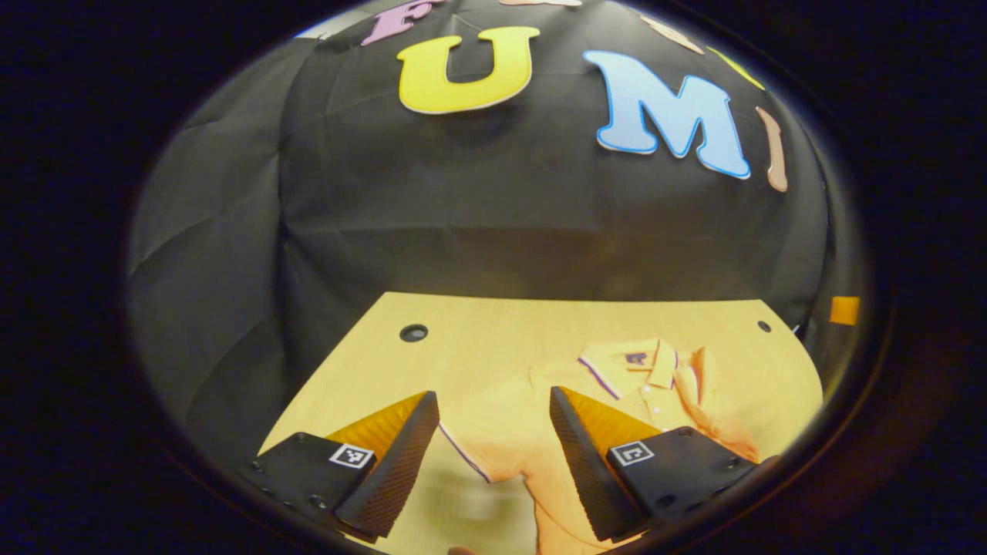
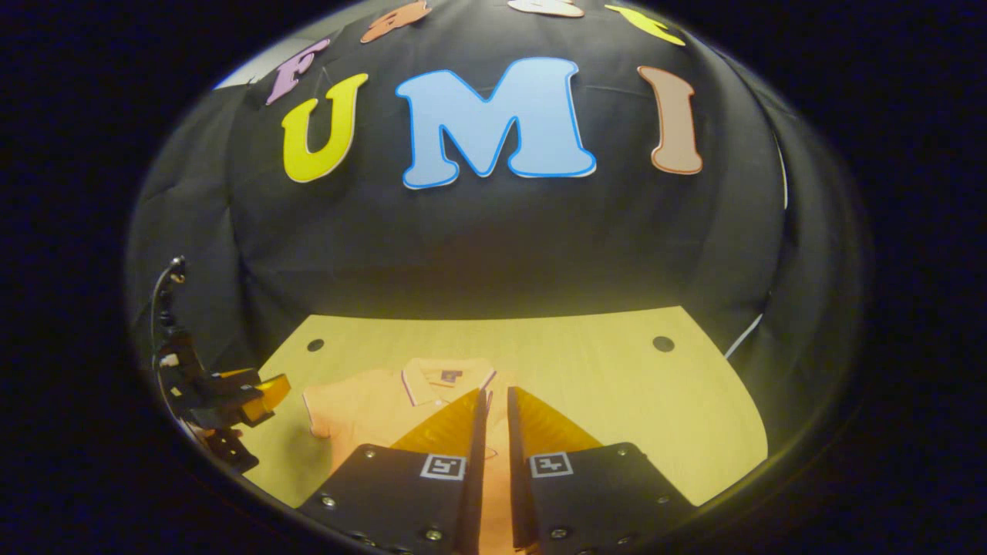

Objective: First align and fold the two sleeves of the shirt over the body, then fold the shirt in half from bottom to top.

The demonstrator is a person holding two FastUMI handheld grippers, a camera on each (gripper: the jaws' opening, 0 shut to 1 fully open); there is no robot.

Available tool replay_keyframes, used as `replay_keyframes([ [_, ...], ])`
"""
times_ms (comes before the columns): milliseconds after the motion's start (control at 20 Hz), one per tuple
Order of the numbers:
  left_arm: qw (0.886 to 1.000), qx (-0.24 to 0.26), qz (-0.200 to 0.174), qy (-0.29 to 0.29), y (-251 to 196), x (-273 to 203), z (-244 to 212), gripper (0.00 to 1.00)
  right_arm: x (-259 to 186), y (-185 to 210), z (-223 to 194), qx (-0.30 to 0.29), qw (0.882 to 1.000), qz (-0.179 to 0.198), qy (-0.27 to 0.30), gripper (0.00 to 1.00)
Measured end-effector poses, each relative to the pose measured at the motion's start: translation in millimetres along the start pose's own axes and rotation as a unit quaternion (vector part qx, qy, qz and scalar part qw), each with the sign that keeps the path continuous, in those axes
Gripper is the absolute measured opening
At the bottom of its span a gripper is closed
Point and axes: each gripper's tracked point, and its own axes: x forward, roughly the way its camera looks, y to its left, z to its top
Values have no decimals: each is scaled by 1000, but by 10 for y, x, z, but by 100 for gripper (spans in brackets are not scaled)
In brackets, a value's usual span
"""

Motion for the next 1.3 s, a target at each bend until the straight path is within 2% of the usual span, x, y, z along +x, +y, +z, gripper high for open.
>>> replay_keyframes([
  [250, 997, -23, 7, 71, 128, 381, -523, 97, -269, -129, 12, 2, 1000, -24, -3, 16],
  [300, 996, -27, 10, 86, 130, 443, -633, 94, -285, -152, 0, 2, 1000, -28, -3, 16],
  [400, 993, -35, 15, 114, 107, 570, -847, 94, -317, -181, -10, 2, 999, -34, -1, 16],
  [800, 983, -57, 33, 172, 106, 704, -1291, 96, -328, -246, -11, 3, 999, -42, 6, 16],
  [950, 983, -35, 39, 179, 94, 716, -1319, 97, -318, -272, -26, 4, 999, -45, 7, 16],
  [1050, 982, -37, 40, 178, 71, 737, -1285, 95, -307, -269, -36, 5, 999, -44, 8, 16],
  [1150, 982, -36, 37, 179, 41, 737, -1305, 84, -299, -251, -36, 6, 999, -42, 8, 16],
  [1250, 982, -35, 34, 180, 26, 749, -1302, 59, -294, -235, -47, 5, 999, -38, 9, 16],
  [1300, 982, -36, 34, 180, 18, 747, -1296, 39, -296, -238, -48, 4, 999, -37, 9, 16],
])
